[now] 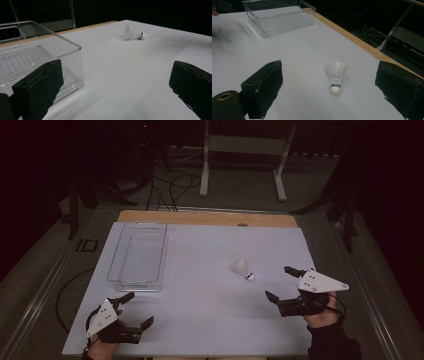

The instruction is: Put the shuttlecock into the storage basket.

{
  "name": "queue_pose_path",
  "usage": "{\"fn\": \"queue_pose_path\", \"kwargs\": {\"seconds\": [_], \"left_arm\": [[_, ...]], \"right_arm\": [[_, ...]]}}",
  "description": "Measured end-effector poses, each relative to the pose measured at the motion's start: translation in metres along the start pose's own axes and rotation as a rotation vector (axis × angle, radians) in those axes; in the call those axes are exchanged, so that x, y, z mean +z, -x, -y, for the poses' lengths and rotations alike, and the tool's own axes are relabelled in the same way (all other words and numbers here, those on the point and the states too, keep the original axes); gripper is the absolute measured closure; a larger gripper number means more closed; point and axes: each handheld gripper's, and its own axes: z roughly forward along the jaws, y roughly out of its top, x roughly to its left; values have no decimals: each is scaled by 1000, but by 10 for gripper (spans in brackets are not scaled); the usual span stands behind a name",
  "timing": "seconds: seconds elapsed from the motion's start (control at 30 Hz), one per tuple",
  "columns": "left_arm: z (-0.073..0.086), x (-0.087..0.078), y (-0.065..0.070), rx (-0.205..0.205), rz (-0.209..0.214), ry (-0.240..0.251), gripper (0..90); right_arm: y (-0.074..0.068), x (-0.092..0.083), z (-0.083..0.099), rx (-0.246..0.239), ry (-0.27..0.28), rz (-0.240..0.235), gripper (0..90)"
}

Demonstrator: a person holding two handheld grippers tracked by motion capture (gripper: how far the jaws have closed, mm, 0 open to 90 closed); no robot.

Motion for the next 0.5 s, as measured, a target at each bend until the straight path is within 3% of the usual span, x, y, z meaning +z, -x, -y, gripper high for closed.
{"fn": "queue_pose_path", "kwargs": {"seconds": [0.33, 0.5], "left_arm": [[0, 0, 0, 1, 0, 0, 0], [0, 1, 1, 7, 4, -5, 0]], "right_arm": [[6, 11, -9, 31, -12, 27, 78], [10, 19, -14, 13, -31, 30, 78]]}}
